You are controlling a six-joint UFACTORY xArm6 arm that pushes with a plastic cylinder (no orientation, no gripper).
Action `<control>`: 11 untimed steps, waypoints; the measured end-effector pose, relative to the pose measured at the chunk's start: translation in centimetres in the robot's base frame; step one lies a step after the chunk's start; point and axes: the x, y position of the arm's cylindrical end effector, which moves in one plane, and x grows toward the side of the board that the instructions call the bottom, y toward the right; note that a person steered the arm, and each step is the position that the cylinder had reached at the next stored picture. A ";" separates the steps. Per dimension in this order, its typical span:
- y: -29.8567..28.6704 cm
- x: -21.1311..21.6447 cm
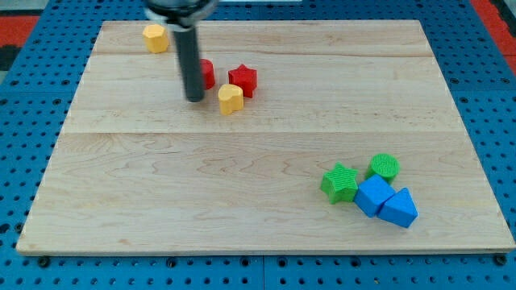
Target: Slide the yellow hexagon towards left of yellow heart
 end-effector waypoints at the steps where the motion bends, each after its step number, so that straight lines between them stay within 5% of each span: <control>1: -7.9 -3.2; 2: -10.8 -10.7; 3: -6.0 -16.1; 5: 2.9 -6.8; 7: -1.4 -8.3; 9: 4.2 -2.6; 11: -3.8 0.0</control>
